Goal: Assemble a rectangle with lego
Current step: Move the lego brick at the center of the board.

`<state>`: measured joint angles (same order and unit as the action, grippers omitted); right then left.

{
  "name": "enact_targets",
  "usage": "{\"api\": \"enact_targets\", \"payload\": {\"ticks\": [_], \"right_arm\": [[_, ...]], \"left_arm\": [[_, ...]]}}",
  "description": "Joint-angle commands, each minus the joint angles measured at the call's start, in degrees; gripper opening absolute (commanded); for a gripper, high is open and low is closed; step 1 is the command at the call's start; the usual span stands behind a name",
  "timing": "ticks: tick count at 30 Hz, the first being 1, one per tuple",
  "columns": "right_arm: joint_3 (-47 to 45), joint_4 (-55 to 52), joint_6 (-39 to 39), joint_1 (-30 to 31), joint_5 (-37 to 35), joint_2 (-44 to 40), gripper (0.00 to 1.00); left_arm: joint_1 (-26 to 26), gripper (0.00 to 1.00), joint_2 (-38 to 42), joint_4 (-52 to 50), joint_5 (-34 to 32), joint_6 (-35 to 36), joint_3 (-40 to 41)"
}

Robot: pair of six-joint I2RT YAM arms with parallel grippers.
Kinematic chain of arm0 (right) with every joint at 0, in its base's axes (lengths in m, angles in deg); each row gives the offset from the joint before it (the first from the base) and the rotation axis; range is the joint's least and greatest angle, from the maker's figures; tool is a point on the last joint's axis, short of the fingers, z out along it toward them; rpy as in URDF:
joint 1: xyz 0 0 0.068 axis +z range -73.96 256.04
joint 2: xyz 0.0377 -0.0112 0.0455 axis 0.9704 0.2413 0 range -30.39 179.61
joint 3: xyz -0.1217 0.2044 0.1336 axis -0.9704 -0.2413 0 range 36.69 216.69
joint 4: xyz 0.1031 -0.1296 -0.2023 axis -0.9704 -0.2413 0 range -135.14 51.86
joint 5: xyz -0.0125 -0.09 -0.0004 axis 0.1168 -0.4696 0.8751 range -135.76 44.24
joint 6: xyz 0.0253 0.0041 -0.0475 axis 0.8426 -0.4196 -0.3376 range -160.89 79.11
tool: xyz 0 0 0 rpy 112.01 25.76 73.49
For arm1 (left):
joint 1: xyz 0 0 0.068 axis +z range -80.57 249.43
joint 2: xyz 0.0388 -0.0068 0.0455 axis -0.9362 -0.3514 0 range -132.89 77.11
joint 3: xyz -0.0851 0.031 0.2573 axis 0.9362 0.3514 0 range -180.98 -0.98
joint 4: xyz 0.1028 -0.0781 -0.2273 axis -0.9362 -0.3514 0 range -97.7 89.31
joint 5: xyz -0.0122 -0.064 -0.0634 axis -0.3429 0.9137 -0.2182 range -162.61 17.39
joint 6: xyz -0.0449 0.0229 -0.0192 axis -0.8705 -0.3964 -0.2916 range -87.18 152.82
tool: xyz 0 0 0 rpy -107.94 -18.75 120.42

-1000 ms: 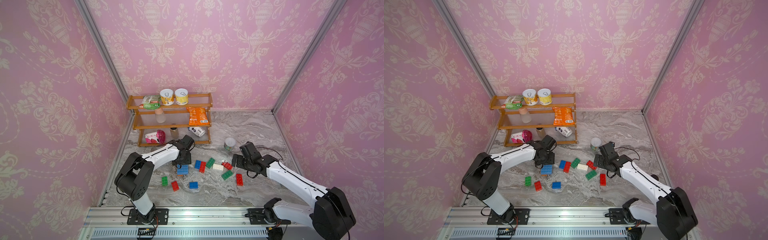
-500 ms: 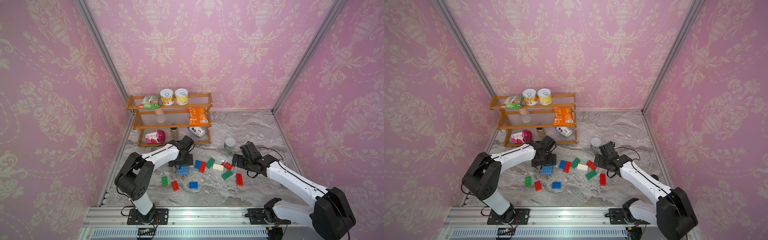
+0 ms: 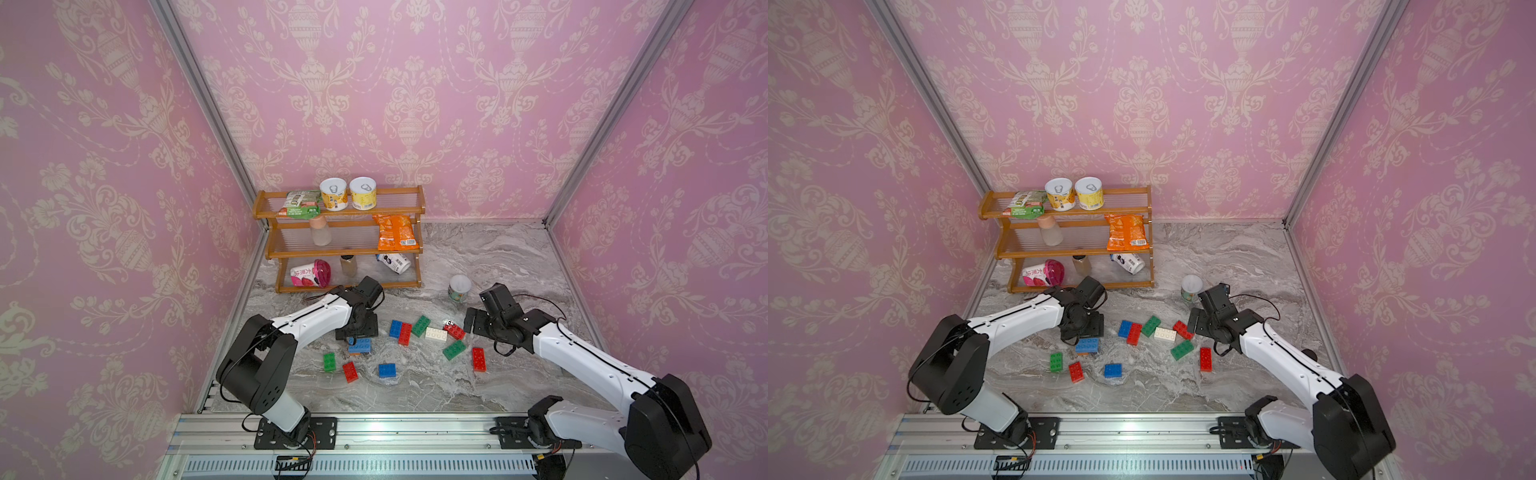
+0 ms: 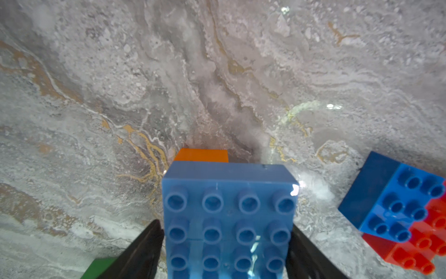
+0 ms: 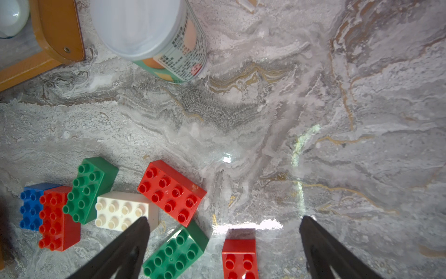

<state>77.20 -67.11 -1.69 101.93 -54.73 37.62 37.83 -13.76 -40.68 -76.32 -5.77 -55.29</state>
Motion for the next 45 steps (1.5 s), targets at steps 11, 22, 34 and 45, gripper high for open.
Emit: {"api": "enact_targets", "payload": {"ticks": [11, 22, 34, 45], "right_arm": [[0.74, -2.19, 0.16, -0.30, -1.72, -0.97, 1.00], [3.98, -3.87, 0.58, 3.77, -3.23, 2.05, 1.00], [5.20, -4.51, 2.09, 5.84, -3.95, 2.49, 1.00], [6.80, -7.00, 0.97, 5.28, -7.43, 2.06, 1.00]], "left_arm": [[1.57, 0.54, 0.28, 1.63, -0.73, 4.61, 1.34], [5.78, 0.54, -2.03, 3.72, -0.48, 10.15, 0.89], [6.11, 0.99, 4.77, 0.71, 0.36, 5.87, -0.93], [1.13, 0.99, 5.96, -0.45, -1.36, 2.81, -6.99]]}}
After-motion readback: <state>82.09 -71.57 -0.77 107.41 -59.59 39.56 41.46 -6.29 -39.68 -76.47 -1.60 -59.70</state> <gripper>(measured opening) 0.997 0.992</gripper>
